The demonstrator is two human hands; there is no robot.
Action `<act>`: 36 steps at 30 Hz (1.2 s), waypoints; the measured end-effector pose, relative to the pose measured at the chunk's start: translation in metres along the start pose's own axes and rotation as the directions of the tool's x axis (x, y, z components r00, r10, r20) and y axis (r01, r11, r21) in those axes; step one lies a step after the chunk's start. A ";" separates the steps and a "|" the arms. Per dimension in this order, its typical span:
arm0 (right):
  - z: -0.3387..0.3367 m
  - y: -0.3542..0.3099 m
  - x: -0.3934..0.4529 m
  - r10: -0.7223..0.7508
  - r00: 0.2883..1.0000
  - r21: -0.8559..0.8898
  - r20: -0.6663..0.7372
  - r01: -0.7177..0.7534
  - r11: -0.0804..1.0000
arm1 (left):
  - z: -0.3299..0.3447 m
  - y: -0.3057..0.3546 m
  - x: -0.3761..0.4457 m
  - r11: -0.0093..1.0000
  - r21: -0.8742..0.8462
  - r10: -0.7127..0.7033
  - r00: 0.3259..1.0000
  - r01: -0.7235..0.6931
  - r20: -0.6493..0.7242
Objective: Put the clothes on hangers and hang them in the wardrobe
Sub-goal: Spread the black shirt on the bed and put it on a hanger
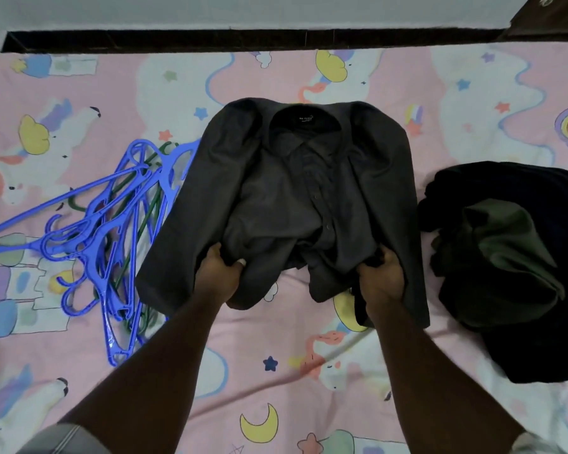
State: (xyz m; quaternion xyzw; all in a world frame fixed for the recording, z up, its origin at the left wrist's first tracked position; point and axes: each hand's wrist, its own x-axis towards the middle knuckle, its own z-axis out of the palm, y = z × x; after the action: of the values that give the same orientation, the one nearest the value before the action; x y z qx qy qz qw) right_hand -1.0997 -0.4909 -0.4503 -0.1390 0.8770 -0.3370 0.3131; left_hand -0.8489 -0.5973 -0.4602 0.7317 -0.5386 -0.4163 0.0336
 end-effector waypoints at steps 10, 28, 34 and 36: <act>-0.008 -0.001 -0.026 0.097 0.986 0.397 0.138 -0.145 0.906 | -0.005 0.001 -0.027 0.918 -0.385 -0.077 0.995 0.096 0.066; -0.082 0.059 -0.091 0.199 0.980 -0.132 -0.024 -0.200 0.971 | -0.021 -0.047 -0.111 0.994 -0.036 -0.099 0.994 0.101 0.038; -0.075 0.053 -0.120 -0.227 0.965 -0.539 -0.129 0.124 0.833 | -0.004 -0.059 -0.136 0.928 0.363 0.131 0.985 -0.082 -0.114; -0.069 0.050 -0.127 -0.318 0.947 -0.553 -0.056 0.236 0.799 | 0.001 -0.056 -0.145 0.871 0.440 0.297 0.948 -0.219 -0.116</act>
State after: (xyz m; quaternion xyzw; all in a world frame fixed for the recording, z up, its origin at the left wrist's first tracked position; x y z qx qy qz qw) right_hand -1.0483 -0.3618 -0.3869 -0.3231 0.9265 -0.1282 0.1438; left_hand -0.8170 -0.4556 -0.4057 0.6771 -0.7038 -0.2139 -0.0213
